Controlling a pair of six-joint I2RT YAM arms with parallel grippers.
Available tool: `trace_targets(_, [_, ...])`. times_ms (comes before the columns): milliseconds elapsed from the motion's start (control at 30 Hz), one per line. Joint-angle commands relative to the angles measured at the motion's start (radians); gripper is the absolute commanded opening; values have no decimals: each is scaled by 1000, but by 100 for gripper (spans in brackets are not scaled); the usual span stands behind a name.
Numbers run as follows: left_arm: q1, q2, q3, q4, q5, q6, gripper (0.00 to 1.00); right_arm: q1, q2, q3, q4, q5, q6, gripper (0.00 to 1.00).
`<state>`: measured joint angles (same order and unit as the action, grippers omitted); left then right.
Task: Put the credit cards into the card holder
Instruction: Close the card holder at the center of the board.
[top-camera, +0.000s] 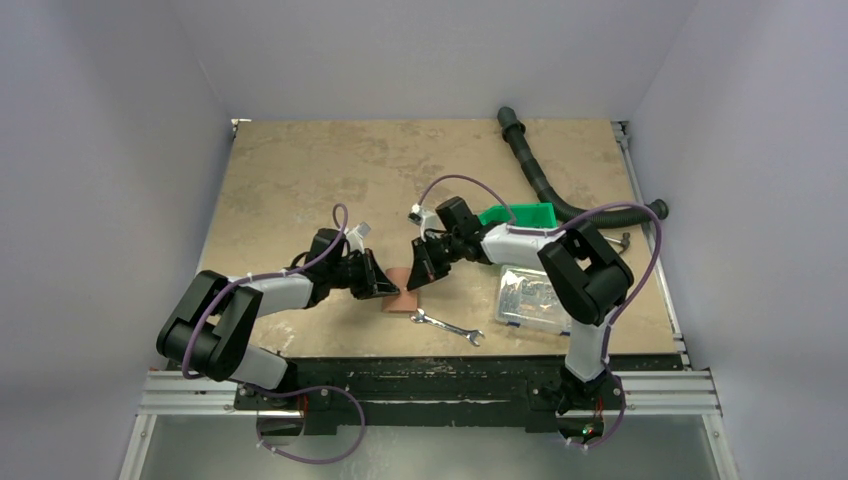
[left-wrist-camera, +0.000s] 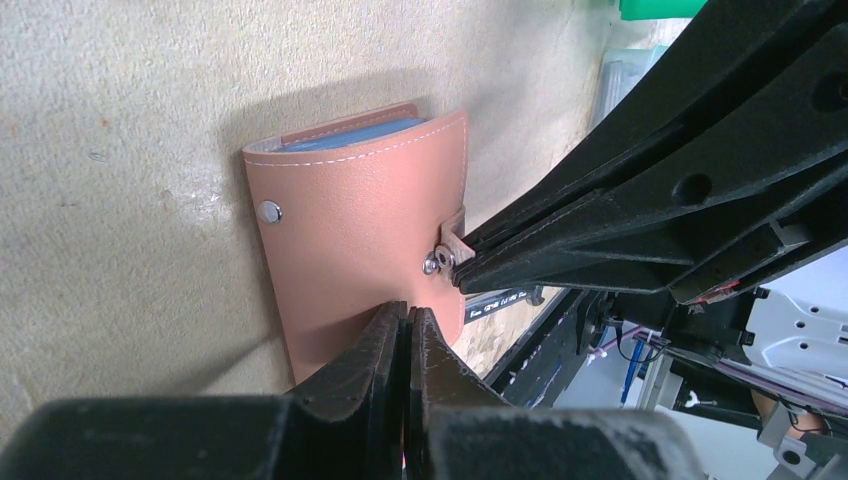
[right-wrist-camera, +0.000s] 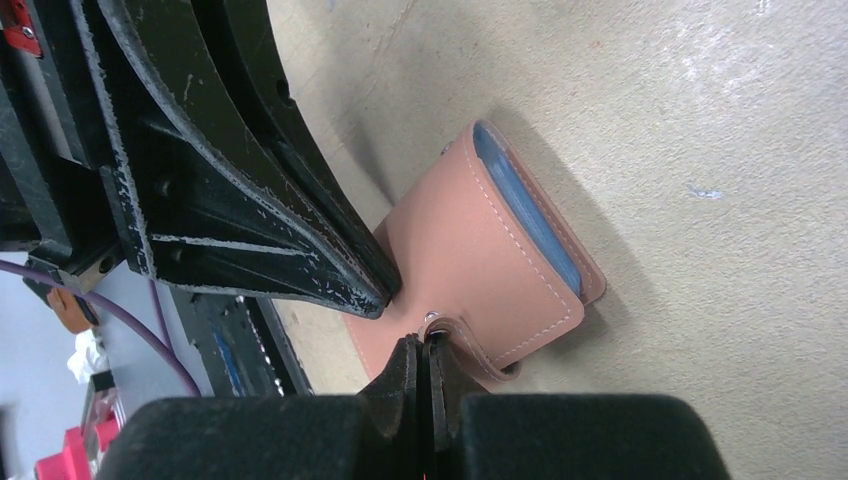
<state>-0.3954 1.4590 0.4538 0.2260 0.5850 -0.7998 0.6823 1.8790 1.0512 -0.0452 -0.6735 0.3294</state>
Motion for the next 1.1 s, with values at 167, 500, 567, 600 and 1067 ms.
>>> trace_targets(167, [-37,41,-44,-97,-62,51,0,26,117,113,-174,168,-164,0])
trace_targets(500, [-37,31,-50,-99,-63,50,0,40,179,179,-319,214,-240,0])
trace_targets(567, [-36,29,-52,-97,-62,51,0,39,175,163,-308,188,-238,0])
trace_targets(600, [-37,29,-53,-96,-62,51,0,36,171,155,-302,167,-235,0])
trace_targets(1067, [-36,27,-63,-89,-63,50,0,-56,149,49,-132,-102,-160,0])
